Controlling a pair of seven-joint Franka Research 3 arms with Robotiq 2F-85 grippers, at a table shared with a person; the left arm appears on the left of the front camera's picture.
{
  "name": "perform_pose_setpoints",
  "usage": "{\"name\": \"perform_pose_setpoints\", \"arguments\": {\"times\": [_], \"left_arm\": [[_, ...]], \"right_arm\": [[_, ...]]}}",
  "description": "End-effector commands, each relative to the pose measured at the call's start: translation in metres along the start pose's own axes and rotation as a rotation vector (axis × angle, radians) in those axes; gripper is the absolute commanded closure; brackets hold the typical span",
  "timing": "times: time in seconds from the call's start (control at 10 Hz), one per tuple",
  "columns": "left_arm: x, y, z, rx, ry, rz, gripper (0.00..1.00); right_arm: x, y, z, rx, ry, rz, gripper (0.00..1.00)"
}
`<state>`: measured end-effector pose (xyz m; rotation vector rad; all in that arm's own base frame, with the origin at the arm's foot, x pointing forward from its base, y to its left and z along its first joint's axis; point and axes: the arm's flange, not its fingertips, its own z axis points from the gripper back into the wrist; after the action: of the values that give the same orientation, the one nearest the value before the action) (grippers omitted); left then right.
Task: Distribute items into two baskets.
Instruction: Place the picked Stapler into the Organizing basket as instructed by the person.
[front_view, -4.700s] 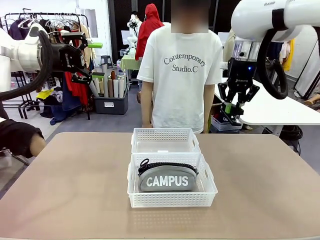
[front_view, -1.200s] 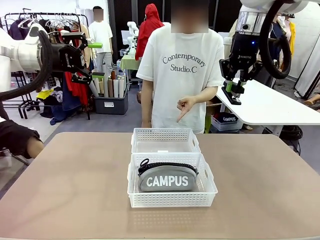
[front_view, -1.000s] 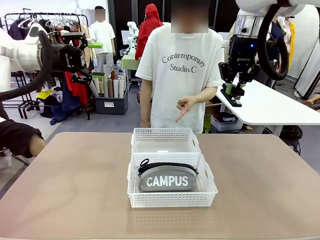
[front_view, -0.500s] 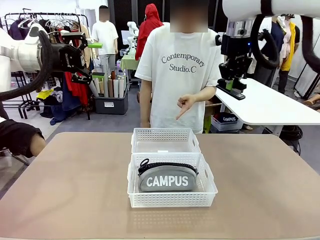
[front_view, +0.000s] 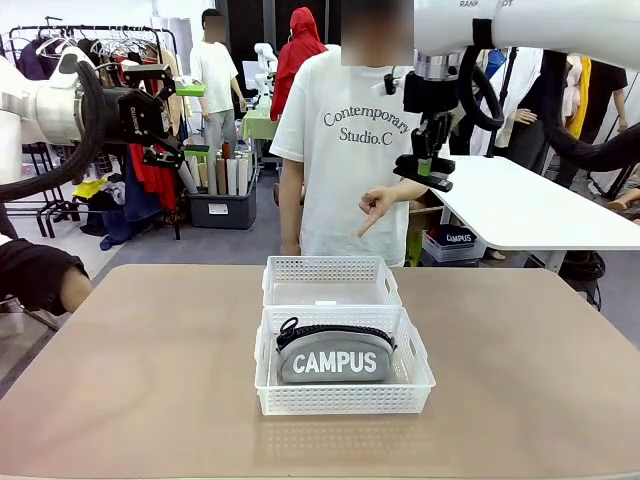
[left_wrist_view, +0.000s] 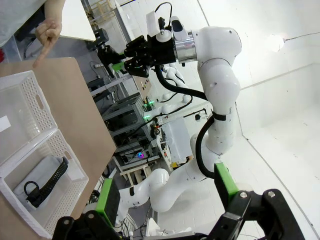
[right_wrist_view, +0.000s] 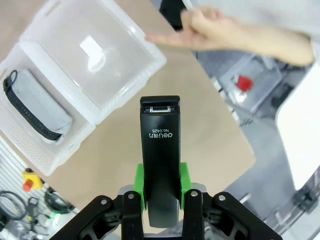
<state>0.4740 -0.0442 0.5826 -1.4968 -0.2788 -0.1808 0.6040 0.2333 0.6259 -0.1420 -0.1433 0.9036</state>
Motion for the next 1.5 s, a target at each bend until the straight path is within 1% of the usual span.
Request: {"name": "perform_pose_setpoints", "arguments": {"times": [0.0,0.1,0.2,0.3,0.4,1.0,1.1,1.4], "left_arm": [[-0.001,-0.001,0.0,-0.002,0.0,-0.001,0.0],[-0.001,-0.001,0.0,-0.002,0.0,-0.001,0.0],[-0.001,-0.001,0.0,-0.002,0.0,-0.001,0.0],[-0.001,-0.001,0.0,-0.002,0.0,-0.001,0.0],[-0.001,-0.001,0.0,-0.002,0.0,-0.001,0.0],[-0.001,-0.001,0.0,-0.002,0.0,-0.001,0.0],[-0.001,-0.001,0.0,-0.002,0.0,-0.001,0.0],[-0.001,-0.001,0.0,-0.002,0.0,-0.001,0.0]], "right_arm": [[0.016,-0.002,0.009,-0.05,-0.065,0.104,1.0],[0.023,0.003,0.008,-0.053,-0.086,0.117,1.0],[0.028,0.003,0.008,-0.056,-0.085,0.118,1.0],[0.03,0.004,0.01,-0.045,-0.092,0.074,1.0],[0.021,0.009,0.002,-0.031,-0.073,0.098,1.0],[0.022,0.01,-0.002,-0.029,-0.072,0.097,1.0],[0.04,0.009,-0.016,-0.012,-0.072,0.172,1.0],[0.083,0.014,-0.043,-0.013,-0.106,0.256,1.0]]}}
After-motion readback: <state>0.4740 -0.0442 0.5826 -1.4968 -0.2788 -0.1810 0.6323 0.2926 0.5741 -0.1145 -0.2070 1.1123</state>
